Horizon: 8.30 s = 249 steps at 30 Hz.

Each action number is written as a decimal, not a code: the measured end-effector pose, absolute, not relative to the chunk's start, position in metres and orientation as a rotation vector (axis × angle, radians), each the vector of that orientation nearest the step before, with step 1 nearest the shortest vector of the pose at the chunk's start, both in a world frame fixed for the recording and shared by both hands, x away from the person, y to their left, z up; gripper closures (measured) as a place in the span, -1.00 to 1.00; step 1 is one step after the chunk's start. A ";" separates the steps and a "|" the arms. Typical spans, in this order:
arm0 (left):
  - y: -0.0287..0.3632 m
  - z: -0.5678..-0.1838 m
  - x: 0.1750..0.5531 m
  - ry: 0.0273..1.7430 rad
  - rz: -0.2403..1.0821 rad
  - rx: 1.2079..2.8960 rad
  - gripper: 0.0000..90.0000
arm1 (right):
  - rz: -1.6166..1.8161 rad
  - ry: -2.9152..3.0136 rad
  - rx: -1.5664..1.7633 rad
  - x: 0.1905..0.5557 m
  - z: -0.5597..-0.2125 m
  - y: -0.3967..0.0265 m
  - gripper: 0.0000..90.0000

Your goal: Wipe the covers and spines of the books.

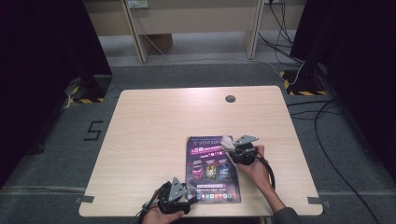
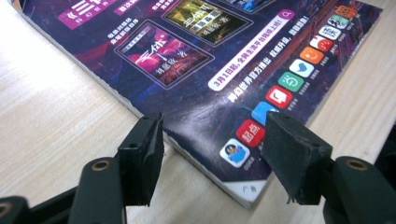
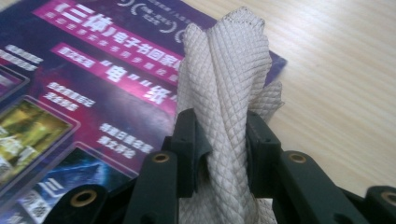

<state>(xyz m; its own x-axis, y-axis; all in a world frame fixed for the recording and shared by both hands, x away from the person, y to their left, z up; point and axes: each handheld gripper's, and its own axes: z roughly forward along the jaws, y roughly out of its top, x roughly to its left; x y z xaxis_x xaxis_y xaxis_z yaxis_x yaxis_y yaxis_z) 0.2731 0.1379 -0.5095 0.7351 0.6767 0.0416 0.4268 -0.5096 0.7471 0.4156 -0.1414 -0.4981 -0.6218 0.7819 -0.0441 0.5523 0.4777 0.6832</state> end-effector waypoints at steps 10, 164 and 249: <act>0.138 -0.509 0.276 0.819 0.404 2.184 -0.08 | 0.925 2.453 0.986 0.401 -0.498 -0.114 0.55; 0.221 -0.494 0.255 1.043 0.476 2.086 -0.57 | 1.108 2.726 0.598 0.308 -0.502 -0.020 0.51; 0.147 -0.513 0.290 0.984 0.440 2.086 -0.54 | 1.031 2.562 0.896 0.321 -0.500 -0.151 0.46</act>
<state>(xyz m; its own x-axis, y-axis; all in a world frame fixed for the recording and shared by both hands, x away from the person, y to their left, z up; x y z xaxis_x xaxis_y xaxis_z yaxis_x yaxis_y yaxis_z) 0.2898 0.1472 -0.5126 0.6416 0.7669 -0.0155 0.4997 -0.4026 0.7669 0.3214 -0.1514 -0.4995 -0.7842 0.6204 0.0080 0.4530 0.5637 0.6907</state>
